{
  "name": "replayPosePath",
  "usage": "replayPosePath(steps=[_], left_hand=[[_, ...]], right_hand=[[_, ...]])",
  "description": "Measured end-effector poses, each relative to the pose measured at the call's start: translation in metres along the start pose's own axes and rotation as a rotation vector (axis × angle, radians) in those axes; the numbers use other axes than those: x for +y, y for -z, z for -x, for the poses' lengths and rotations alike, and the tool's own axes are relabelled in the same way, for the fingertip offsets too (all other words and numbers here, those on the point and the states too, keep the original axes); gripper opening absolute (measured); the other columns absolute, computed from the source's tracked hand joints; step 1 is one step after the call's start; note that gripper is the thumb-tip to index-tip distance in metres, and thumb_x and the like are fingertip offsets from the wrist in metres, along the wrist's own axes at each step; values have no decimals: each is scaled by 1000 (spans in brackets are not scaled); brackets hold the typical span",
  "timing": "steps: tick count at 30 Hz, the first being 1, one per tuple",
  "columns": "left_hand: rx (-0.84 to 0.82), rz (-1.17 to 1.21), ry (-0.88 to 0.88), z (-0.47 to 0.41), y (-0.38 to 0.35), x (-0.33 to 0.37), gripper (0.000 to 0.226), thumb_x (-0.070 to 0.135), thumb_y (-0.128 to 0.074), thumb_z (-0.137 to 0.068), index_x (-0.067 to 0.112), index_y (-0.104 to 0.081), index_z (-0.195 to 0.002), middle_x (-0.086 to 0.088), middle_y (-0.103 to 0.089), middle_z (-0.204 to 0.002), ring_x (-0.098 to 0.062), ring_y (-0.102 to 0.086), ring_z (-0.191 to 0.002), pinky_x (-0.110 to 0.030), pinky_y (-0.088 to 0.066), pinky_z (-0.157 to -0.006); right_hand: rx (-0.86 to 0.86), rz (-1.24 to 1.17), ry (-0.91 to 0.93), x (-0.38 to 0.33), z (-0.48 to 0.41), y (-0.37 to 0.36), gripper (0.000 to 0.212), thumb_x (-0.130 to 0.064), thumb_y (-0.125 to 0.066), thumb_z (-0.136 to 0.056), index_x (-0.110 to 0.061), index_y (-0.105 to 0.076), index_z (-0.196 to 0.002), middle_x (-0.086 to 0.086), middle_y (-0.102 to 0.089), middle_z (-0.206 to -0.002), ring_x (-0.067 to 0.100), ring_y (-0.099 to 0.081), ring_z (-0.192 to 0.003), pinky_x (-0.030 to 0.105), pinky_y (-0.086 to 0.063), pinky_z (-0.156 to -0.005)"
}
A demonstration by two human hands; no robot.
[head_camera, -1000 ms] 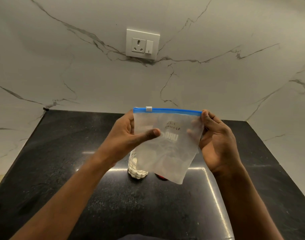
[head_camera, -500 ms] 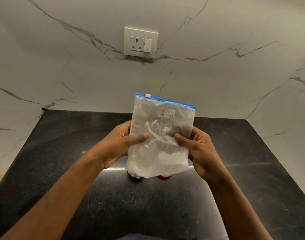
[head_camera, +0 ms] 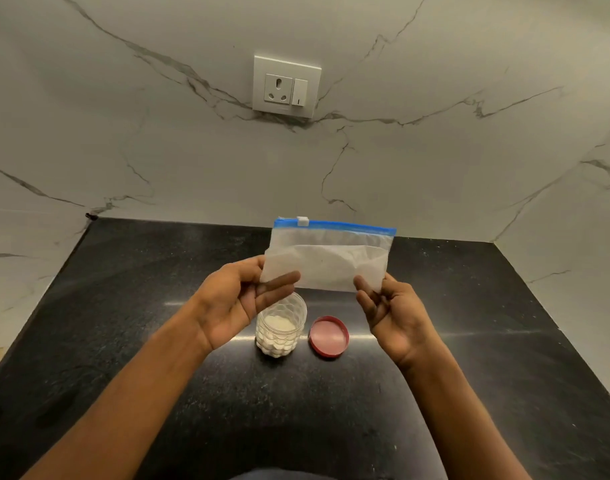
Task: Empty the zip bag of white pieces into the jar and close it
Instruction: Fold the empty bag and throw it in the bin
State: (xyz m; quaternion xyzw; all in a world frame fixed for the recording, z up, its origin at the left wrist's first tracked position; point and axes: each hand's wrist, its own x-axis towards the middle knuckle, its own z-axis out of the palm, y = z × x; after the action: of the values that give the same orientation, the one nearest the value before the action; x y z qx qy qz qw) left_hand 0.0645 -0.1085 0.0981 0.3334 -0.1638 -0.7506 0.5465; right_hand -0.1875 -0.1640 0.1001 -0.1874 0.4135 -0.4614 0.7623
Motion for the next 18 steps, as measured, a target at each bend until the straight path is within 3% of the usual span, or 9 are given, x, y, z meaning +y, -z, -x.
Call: replayPosePath(steps=[1,3,6,9,13,16,18], left_hand=[[-43,-27,2,0,4,1,43,1,-43,-93,5,-68,-127,-23,-76,-124,-32,-81,-100,-39,-69,-74],[-111,-314,-11,2,13,4,57,11,-53,-80,17,-66,-136,-11,-74,-133,-33,-76,-113,-45,-66,-86],[-155,-753,-91,1,19,2,72,15,-74,-77,35,-55,-144,5,-72,-136,-19,-71,-124,-41,-58,-101],[-60,-678,-226,-5,12,-5,68,31,-90,-72,35,-63,-135,6,-76,-124,-14,-74,-115,-32,-64,-88],[40,-546,-309,-11,5,-10,35,38,-86,-84,33,-77,-118,-3,-80,-117,-24,-77,-109,-34,-65,-79],[94,-436,-365,-15,2,-13,30,29,-77,-91,22,-78,-120,-9,-80,-120,-27,-77,-111,-38,-66,-80],[93,-373,-380,-14,-1,-12,28,23,-75,-94,18,-78,-121,-12,-79,-121,-27,-77,-111,-39,-66,-79]], right_hand=[[23,-59,-14,2,-1,0,26,-6,-40,-109,-7,-63,-122,22,-79,-108,19,-81,-75,24,-62,-52],[63,-117,-26,5,-2,1,23,-7,-45,-108,-3,-61,-123,25,-77,-110,20,-81,-75,25,-62,-51],[77,-97,-42,6,0,4,19,-7,-47,-107,-3,-63,-117,26,-77,-109,20,-81,-72,26,-62,-50],[54,13,-99,12,3,3,21,-8,-45,-108,-3,-64,-118,26,-77,-110,19,-80,-68,25,-62,-50],[10,155,-35,19,2,-1,30,-20,-54,-102,-6,-70,-123,16,-78,-97,11,-66,-55,22,-56,-46],[-204,178,89,19,2,1,50,-44,-67,-88,-22,-70,-133,5,-74,-106,10,-57,-64,24,-49,-54],[-300,273,158,25,5,2,63,-51,-77,-83,-27,-64,-139,3,-73,-118,14,-66,-78,28,-56,-64]])
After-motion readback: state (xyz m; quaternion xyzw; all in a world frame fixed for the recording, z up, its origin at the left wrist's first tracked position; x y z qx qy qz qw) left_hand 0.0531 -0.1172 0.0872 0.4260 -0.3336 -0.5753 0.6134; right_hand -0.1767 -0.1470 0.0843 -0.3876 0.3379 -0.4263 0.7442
